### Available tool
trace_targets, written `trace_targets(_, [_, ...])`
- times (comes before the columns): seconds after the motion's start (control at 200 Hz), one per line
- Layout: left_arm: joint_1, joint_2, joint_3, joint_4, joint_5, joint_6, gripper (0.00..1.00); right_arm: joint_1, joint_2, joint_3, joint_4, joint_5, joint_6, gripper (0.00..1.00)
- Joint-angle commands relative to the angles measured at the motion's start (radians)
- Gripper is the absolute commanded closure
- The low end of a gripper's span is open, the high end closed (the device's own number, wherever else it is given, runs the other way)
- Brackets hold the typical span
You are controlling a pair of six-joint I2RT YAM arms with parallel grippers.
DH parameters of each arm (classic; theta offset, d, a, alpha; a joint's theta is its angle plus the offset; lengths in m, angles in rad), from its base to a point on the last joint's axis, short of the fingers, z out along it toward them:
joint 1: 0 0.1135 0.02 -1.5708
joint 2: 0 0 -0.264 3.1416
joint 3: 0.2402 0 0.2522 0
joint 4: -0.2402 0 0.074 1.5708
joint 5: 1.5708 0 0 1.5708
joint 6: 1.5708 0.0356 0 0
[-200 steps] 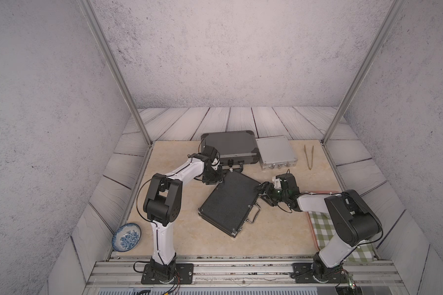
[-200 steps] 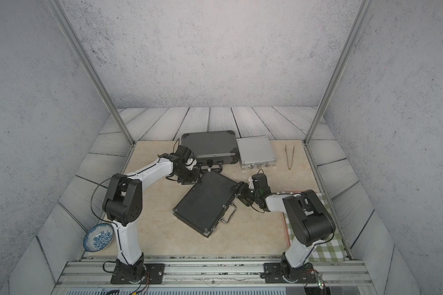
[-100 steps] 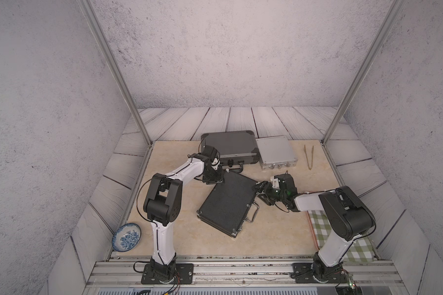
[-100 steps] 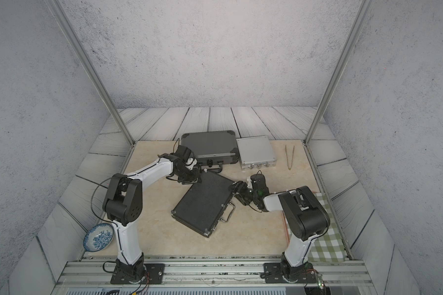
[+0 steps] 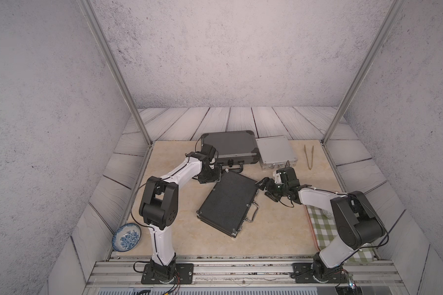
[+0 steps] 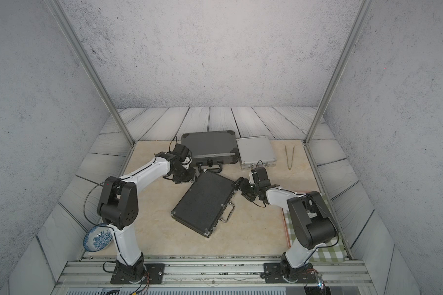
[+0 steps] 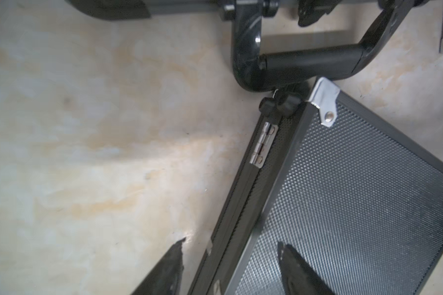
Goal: Close the poker set cases
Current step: Adjust the poker set case at the center of the board.
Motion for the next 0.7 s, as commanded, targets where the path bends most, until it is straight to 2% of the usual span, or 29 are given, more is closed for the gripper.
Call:
trace_targets(0.0, [0.008,-0.108,-0.053,-0.066,-0.08,-0.042,0.34,-0.014,-0.031,0.107,-0.222,0.065,-0.211,0.15])
trace_targets(0.155, [0.008,-0.225,-0.22,-0.068,-0.058,-0.076,0.33,-0.026,0.037,0.256,-0.305,0.018,-0.344,0.12])
trace_targets(0.335, [0.008,-0.348,-0.39,-0.105,-0.032,-0.1,0.36,-0.028,0.138,0.388,-0.361,-0.026,-0.418,0.12])
trace_targets(0.545, [0.005,-0.452,-0.517,-0.137,0.05,-0.111,0.49,-0.027,0.223,0.479,-0.381,-0.063,-0.431,0.12])
trace_targets(0.696, [0.0,-0.474,-0.587,-0.127,0.13,-0.112,0.68,-0.021,0.263,0.504,-0.372,-0.095,-0.428,0.13])
